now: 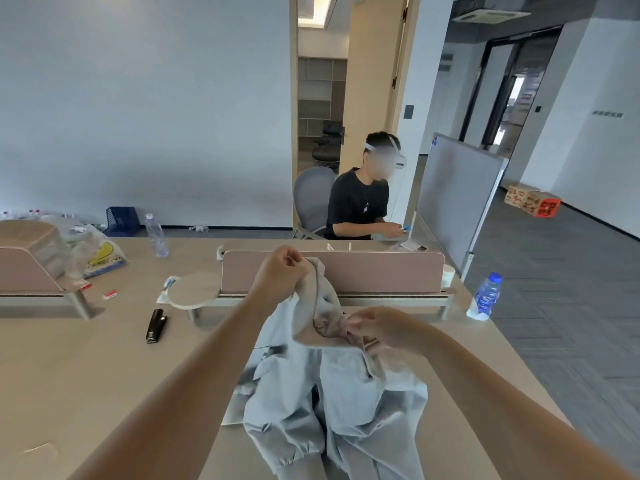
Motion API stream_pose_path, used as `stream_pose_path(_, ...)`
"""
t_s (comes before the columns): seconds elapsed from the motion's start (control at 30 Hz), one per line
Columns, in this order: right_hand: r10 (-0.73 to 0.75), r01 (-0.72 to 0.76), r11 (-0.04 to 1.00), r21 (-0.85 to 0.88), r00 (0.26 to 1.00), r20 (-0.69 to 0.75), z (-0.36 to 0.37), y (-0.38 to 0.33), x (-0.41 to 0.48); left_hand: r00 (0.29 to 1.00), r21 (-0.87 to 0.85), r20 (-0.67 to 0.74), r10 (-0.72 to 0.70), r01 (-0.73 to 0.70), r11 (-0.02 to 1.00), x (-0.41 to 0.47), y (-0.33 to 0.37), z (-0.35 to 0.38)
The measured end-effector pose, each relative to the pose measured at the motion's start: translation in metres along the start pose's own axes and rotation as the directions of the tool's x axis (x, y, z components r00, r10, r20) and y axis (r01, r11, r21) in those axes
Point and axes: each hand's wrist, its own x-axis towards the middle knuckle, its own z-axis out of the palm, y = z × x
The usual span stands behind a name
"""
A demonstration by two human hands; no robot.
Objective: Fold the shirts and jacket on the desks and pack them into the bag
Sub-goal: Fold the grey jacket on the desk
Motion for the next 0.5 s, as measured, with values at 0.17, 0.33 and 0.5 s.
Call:
stream_pose_path(0.17, -0.146, 0.162, 0.982, 0.099, 0.978, -0.152, -0.036, 0.004, 0.057, 0.999, 0.082, 0.028, 0.028, -0.03, 0.996, 0.027, 0.007, 0.021)
stream_pose_path(0.33, -0.414, 0.401, 0.851, 0.34, 0.91, -0.036, -0.065, -0.011, 0.106, 0.993, 0.168, 0.111, -0.031, 0.013, 0.986, 0.047, 0.024, 0.04)
stream_pose_path(0.5, -0.509, 0.468, 0.843, 0.266, 0.854, 0.111, -0.077, -0.014, 0.14, 0.987, 0.117, 0.085, -0.133, 0.123, 0.985, 0.051, 0.024, 0.044)
